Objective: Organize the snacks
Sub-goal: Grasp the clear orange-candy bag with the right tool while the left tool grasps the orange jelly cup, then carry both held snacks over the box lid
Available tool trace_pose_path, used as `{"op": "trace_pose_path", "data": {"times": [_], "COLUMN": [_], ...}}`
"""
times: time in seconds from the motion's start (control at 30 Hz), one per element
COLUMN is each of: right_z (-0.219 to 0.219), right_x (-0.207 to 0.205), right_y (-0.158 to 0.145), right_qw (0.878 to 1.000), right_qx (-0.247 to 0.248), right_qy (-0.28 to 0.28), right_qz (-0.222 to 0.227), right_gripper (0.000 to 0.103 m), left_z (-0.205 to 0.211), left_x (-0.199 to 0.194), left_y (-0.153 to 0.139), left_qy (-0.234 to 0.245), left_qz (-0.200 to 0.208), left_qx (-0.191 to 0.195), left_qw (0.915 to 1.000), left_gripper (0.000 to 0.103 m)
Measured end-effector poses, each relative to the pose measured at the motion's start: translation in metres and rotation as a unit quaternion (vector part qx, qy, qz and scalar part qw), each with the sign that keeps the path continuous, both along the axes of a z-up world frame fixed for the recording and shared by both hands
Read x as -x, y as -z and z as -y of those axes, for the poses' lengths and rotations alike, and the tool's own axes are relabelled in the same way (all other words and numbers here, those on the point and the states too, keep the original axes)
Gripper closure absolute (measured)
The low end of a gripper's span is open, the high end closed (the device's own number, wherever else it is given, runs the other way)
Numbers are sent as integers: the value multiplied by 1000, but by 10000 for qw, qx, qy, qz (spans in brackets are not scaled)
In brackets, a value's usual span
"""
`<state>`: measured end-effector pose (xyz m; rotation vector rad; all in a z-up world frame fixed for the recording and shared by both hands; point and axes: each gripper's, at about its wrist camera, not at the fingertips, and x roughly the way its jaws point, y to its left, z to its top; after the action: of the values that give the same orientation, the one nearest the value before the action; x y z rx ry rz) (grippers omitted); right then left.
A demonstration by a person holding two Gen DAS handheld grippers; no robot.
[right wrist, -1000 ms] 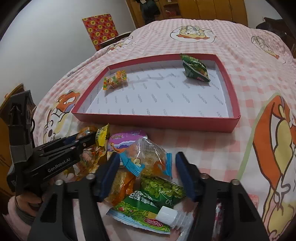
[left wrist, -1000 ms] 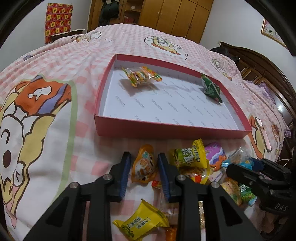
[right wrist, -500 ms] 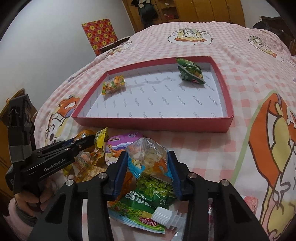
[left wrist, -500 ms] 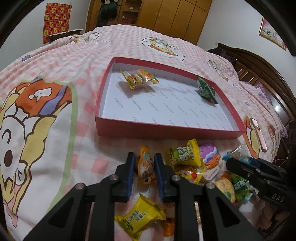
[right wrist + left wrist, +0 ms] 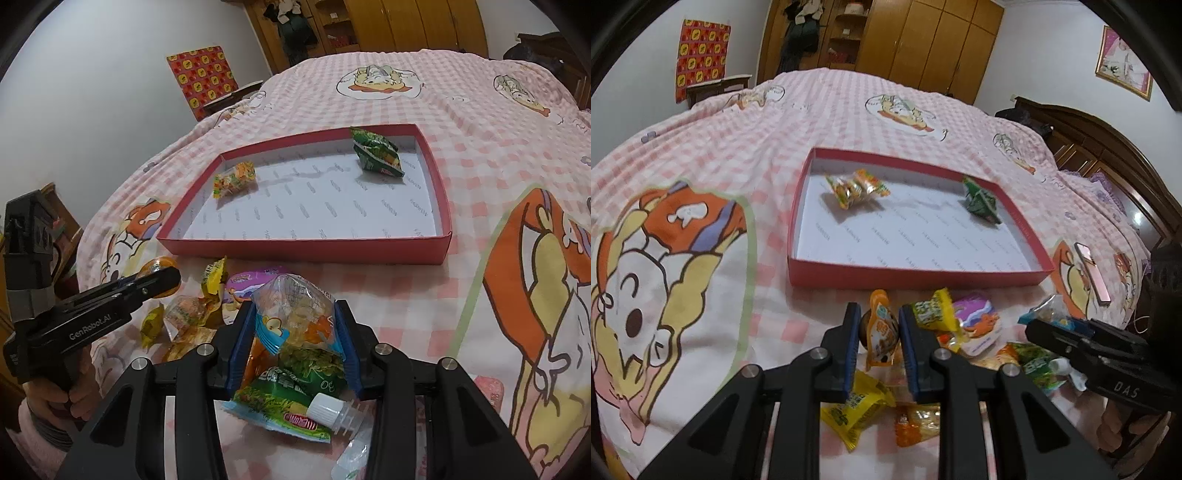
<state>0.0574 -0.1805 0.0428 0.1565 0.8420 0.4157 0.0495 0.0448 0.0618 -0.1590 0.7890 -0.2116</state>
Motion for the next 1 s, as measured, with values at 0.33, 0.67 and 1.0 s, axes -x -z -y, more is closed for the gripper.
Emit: {"op": "trace_pose_path", "data": {"times": [0.33, 0.67, 1.0], "right_z": [3, 5, 11], "right_x": [6, 2, -8], "right_y": [-13, -29, -34], "right_qw": [9999, 9997, 9995], "right_qx": [-94, 81, 208], "right_qy": [-64, -104, -31], "right_qz": [108, 219, 248], "right_gripper": [59, 60, 60], "left_z": [0, 1, 4], "left_x": [-6, -32, -48], "left_y": [-15, -28, -32], "left_qy": [-15, -21, 3], "left_qz": [123, 214, 219], "left_qx": [-80, -228, -316], "left_qw": [9999, 9995, 9993], "left_gripper": [81, 81, 81]}}
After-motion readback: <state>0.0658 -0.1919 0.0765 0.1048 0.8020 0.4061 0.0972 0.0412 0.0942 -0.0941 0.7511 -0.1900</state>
